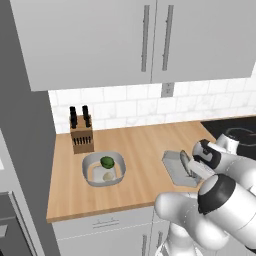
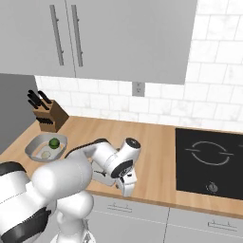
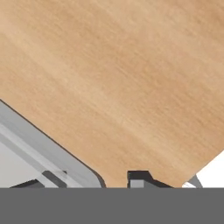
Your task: Take the meat container that has the fish and place it on the second highest rack of the freezer. Then take the vegetable container that has the garlic and avocado and place it on the highest rack of the freezer.
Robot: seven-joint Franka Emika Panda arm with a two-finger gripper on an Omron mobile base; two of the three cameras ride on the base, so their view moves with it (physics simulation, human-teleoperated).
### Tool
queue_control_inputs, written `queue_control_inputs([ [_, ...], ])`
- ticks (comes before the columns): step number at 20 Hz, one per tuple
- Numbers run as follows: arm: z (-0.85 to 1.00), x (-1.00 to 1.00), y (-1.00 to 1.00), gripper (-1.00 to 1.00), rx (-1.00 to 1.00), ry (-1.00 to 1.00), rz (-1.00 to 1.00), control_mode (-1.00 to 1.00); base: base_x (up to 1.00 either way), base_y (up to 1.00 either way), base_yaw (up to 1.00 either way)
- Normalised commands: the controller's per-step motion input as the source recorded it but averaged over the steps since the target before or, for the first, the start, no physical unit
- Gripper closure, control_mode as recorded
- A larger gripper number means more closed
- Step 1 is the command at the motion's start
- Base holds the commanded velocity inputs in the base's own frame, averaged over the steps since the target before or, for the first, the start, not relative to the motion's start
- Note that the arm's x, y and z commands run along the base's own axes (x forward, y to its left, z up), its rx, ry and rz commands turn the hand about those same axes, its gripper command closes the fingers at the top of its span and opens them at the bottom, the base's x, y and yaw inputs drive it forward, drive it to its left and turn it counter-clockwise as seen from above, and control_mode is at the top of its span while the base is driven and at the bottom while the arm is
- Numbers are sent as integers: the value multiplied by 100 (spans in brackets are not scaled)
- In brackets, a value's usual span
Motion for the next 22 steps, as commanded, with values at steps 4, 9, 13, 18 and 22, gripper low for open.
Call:
queue_control_inputs([
  [4,-22,0,22,100,0,0,0,-100,0,0,0],
  [9,-5,0,32,100,0,0,0,-100,0,0,0],
  [13,0,0,9,100,0,0,0,-100,0,0,0],
  [18,3,-32,0,100,0,-15,0,-100,0,0,0],
  [22,18,-35,0,100,0,-24,0,-100,0,0,0],
])
